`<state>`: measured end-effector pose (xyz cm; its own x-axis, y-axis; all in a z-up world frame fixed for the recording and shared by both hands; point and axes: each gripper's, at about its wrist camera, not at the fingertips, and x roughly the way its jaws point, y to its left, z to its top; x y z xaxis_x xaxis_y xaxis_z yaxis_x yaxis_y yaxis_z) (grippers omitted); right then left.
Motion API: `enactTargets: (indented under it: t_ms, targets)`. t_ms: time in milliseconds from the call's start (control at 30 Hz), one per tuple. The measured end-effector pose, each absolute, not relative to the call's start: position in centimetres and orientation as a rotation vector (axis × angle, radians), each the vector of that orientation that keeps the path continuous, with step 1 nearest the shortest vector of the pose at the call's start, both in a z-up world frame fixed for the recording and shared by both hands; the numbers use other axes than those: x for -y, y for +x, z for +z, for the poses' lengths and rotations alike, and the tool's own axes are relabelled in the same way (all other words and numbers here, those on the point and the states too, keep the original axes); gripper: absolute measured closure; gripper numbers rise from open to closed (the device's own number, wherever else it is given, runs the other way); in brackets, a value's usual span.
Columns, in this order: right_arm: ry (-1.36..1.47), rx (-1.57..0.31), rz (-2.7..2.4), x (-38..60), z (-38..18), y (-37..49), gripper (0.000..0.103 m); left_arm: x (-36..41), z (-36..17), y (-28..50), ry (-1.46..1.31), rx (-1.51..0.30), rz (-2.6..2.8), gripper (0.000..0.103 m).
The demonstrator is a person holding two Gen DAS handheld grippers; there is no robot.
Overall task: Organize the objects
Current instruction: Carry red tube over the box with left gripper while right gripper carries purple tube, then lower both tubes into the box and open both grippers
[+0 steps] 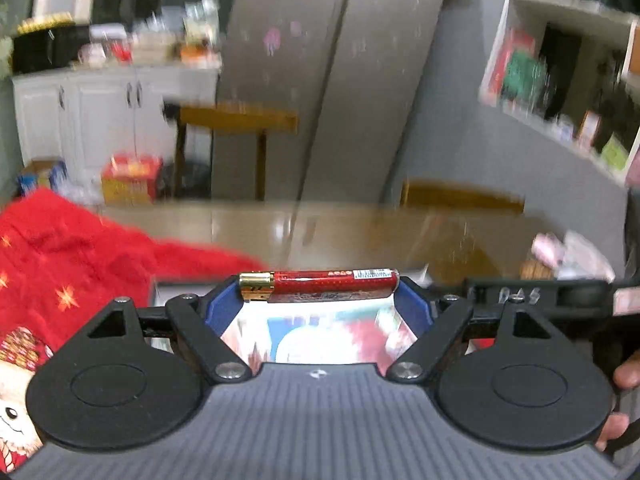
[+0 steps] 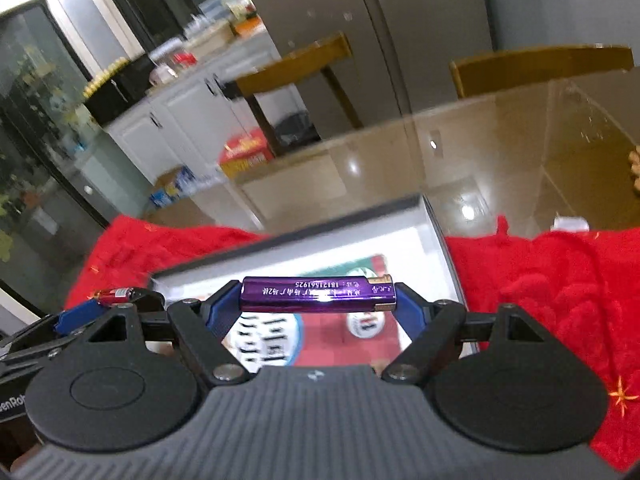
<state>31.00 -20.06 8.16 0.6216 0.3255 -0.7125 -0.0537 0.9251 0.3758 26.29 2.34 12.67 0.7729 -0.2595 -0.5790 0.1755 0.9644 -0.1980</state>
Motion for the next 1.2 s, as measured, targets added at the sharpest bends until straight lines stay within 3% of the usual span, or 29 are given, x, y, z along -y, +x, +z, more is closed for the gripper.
enactTargets:
  t_ms: [167, 400, 1200]
  targets:
    - [0.36, -0.946, 0.221, 19.9, 5.6, 32.3, 0.023, -2.9, 9.1, 29.4, -0.2, -0.781, -0.224, 0.018]
    - [0.342, -0.997, 0.237, 19.0, 3.8, 33.0, 0.023, -0.3, 6.1, 29.8, -0.055, -0.835, -0.178, 0.018]
    - [0.259, -1.002, 0.203, 18.2, 3.7, 32.9, 0.022, 0.9, 3.5, 30.6, -0.038, -0.916, -0.142, 0.018]
